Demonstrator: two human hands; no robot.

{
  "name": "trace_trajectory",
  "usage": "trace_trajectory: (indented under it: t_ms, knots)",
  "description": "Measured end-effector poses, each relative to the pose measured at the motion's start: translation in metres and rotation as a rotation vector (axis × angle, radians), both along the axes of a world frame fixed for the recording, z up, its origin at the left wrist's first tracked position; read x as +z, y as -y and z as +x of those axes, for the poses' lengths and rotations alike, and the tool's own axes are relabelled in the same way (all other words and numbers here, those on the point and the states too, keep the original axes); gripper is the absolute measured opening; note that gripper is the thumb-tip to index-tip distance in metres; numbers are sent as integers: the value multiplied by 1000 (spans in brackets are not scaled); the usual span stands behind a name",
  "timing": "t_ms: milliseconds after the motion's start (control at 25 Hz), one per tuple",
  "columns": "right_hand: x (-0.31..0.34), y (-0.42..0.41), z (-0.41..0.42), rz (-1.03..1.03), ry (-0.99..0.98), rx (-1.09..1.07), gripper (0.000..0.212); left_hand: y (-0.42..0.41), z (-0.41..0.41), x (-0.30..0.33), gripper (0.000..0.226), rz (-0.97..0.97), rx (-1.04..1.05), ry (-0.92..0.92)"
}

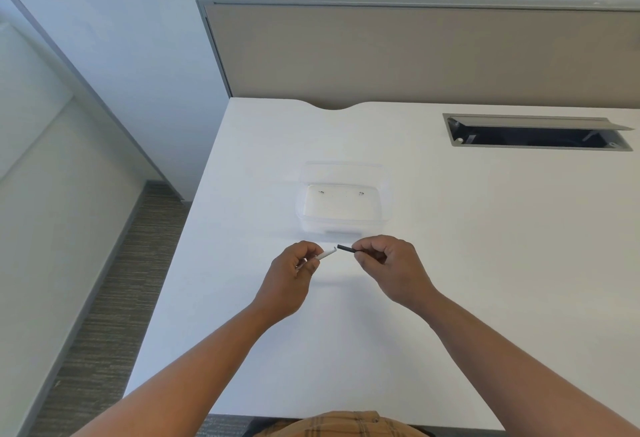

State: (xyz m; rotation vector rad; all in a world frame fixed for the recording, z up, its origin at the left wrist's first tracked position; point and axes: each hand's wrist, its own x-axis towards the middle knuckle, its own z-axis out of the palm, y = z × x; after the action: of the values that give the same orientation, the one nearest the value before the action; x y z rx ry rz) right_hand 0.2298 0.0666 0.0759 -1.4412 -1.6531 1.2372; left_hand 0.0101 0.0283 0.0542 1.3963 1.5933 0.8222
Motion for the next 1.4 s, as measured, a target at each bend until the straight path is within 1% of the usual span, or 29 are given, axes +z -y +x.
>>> trace_trajectory:
  t_ms: [160, 320, 400, 520, 680, 760, 840, 920, 1000, 1200, 1320, 1400]
  knots:
    - [-1, -1, 0, 15, 83, 29, 17, 2, 1, -1, 21, 25, -35, -47]
    - [0, -2, 0, 161, 233, 103, 17, 2, -1, -1, 19, 51, -83, -153]
    - [0, -3, 1, 217, 278, 145, 18, 2, -1, 0, 18, 56, -102, -179]
    - [1, -4, 1, 233, 259, 131, 19, 2, 0, 0, 19, 37, -99, -153]
    - [1, -2, 2, 222, 229, 118, 20, 1, 2, 1, 21, -19, -33, -24]
    - [3, -2, 2, 226, 240, 135, 20, 2, 3, 2, 21, -28, -35, -19]
    - [5, -3, 3, 253, 277, 180, 20, 3, 3, 3, 21, -25, -52, -60]
    - [6, -3, 3, 286, 321, 240, 21, 5, 4, 5, 20, 18, -93, -155]
    - [4, -1, 1, 274, 325, 260, 20, 6, 6, 7, 19, 59, -119, -241]
    - [-1, 4, 2, 101, 183, 166, 16, 5, 8, 7, 18, 83, -143, -279]
    - [-1, 6, 6, 87, 131, 174, 21, 5, 5, 8, 13, 108, -178, -270]
    - [-2, 9, 4, 90, 144, 185, 16, 4, 5, 11, 14, 133, -198, -280]
